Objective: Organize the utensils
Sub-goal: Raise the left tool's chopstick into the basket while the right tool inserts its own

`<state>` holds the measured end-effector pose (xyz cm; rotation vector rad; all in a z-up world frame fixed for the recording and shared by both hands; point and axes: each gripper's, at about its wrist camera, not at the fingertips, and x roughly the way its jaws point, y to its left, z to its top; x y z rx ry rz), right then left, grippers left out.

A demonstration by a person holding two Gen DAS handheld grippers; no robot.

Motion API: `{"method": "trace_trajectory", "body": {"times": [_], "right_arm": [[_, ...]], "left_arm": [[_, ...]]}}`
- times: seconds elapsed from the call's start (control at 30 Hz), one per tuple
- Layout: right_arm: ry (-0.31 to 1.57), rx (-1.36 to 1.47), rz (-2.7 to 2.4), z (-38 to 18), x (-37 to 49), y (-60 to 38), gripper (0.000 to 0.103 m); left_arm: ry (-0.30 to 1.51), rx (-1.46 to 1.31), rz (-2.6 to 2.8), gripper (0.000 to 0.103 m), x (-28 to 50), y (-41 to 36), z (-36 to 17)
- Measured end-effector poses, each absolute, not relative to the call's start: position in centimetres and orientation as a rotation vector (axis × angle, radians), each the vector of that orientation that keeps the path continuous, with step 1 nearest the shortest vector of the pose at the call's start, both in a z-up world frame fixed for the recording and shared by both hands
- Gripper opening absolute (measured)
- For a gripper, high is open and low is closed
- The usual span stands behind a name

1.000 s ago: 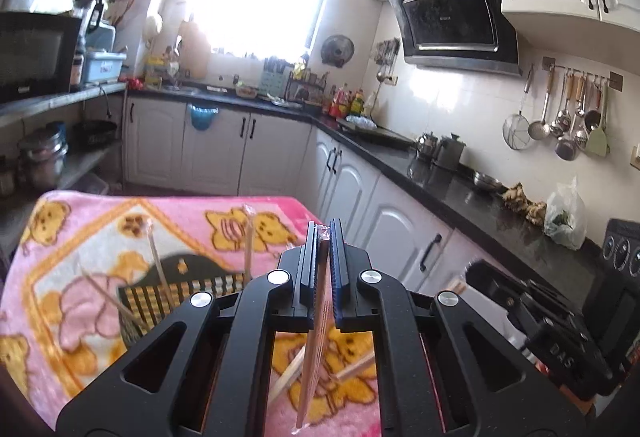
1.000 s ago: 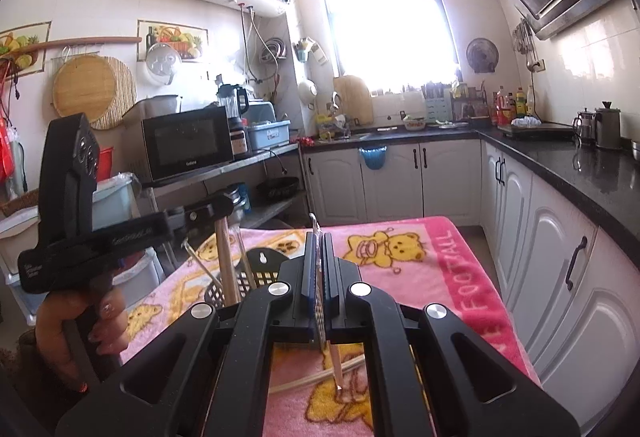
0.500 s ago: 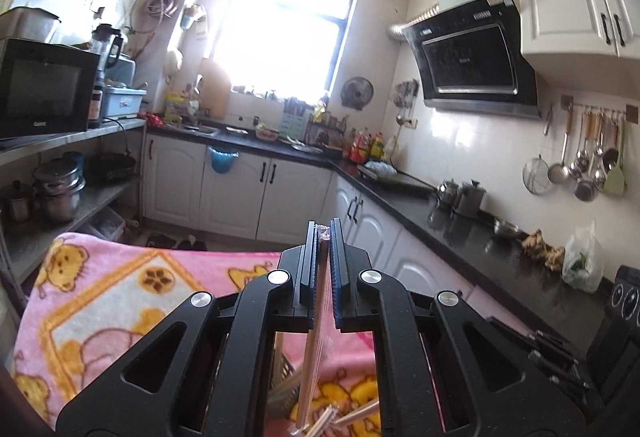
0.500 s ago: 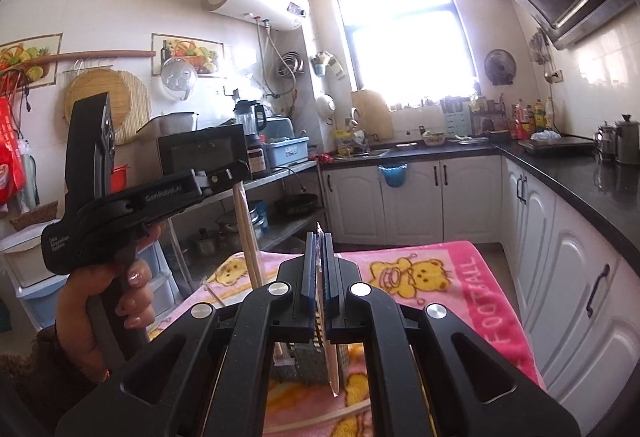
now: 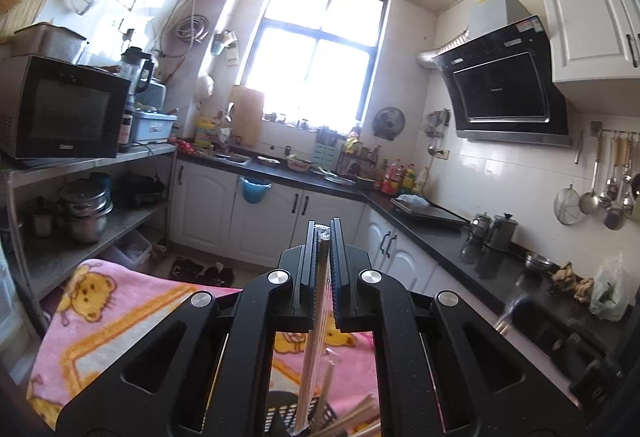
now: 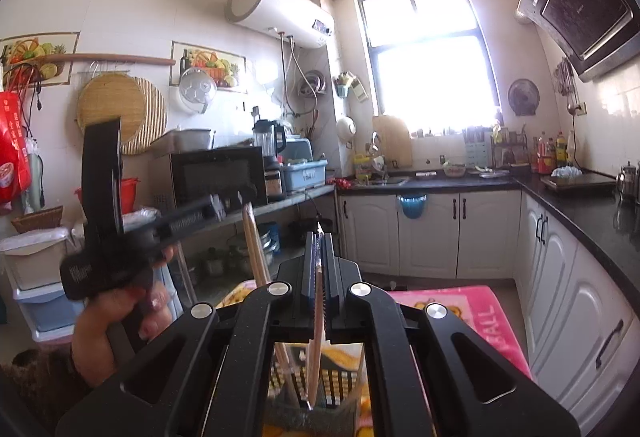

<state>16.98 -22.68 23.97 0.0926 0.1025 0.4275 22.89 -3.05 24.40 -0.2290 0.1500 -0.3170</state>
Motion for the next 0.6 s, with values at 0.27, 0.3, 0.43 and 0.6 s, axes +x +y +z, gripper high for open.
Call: {"method": "trace_trajectory", "body": {"times": [0.27, 0.3, 0.43, 0.6], "right_arm": [[0.134, 0.108, 0.397, 23.4, 20.3, -22.4, 0.003], [0.132, 0.110, 0.393, 23.3, 20.4, -22.4, 0.003], [0.141, 0.117, 0.384, 22.4, 21.2, -22.4, 0.003], [0.166, 0.122, 0.379, 21.2, 22.3, -22.2, 0.003]], "left_arm": [[0.137, -0.235, -0.286, 0.003, 23.6, -2.7, 22.8], [0.138, -0.234, -0.285, 0.003, 23.7, -2.7, 22.6], [0.144, -0.217, -0.275, 0.003, 24.0, -3.1, 21.5], [0.169, -0.216, -0.265, 0.003, 24.5, -3.2, 19.7]]}}
